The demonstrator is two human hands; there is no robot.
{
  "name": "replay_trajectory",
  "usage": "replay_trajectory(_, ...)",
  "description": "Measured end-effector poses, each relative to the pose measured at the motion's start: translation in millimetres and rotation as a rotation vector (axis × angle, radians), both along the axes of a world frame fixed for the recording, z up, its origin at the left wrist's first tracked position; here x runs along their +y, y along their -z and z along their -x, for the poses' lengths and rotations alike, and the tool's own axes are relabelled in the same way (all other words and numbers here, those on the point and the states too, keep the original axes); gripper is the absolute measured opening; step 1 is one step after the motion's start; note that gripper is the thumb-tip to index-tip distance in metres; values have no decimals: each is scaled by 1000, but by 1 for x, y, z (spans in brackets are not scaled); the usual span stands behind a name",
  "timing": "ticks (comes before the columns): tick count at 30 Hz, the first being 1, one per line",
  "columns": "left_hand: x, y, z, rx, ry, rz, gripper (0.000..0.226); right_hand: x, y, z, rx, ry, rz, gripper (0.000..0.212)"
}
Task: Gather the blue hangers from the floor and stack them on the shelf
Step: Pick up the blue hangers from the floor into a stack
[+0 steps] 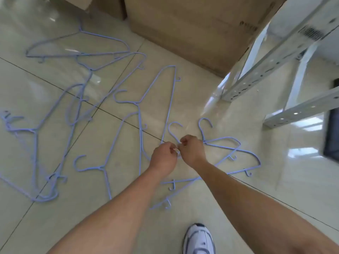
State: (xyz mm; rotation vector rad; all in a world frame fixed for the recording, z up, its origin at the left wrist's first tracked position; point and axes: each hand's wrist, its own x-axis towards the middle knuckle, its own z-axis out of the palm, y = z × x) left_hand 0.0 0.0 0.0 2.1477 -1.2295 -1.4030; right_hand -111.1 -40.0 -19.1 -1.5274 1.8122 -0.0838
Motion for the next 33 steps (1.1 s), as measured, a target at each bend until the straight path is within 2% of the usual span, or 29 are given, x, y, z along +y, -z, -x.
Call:
replay_trajectory(2, -7, 21, 2, -6, -31, -1, 27, -11, 21, 0, 108, -118, 32, 25)
replay_trajectory(6, -22, 54, 0, -46, -79, 15, 30, -23, 52, 0, 285, -295, 103, 14)
replay_trajectory(8, -26, 60, -3, -66, -91, 5, 31, -22, 54, 0, 319, -391, 154, 13)
replay_trajectory(10, -28, 60, -4, -2, -113, -11, 30, -22, 49, 2, 288, -441, 190, 17)
replay_trajectory(14, -33, 30, -5, 533, -224, -73, 22, -27, 15, 10, 149, -438, 300, 19)
replay_trajectory(17, -37, -2, -12, 741, -135, -105, 22, -31, -22, 13, -55, -291, 432, 13)
replay_trajectory(19, -39, -19, -13, 762, -79, -23, 18, -33, -45, 11, -250, -170, 467, 9)
replay_trajectory(21, -41, -31, -13, 701, -101, 102, 20, -33, -61, 13, -420, -60, 478, 5)
replay_trajectory(23, -44, -38, -17, 634, -137, 205, 23, -33, -63, 25, -473, 69, 534, 5)
replay_trajectory(25, -46, -44, -25, 590, -157, 268, 24, -35, -46, 46, -337, 217, 541, 7)
replay_trajectory(28, -43, -54, -35, 565, -185, 308, 24, -31, 3, 78, -21, 303, 302, 9)
replay_trajectory(30, -42, -58, -38, 543, -219, 323, 24, -24, 28, 85, 36, 268, 162, 8)
replay_trajectory(33, -38, -61, -39, 522, -252, 349, 24, -21, 44, 76, 85, 141, 155, 17)
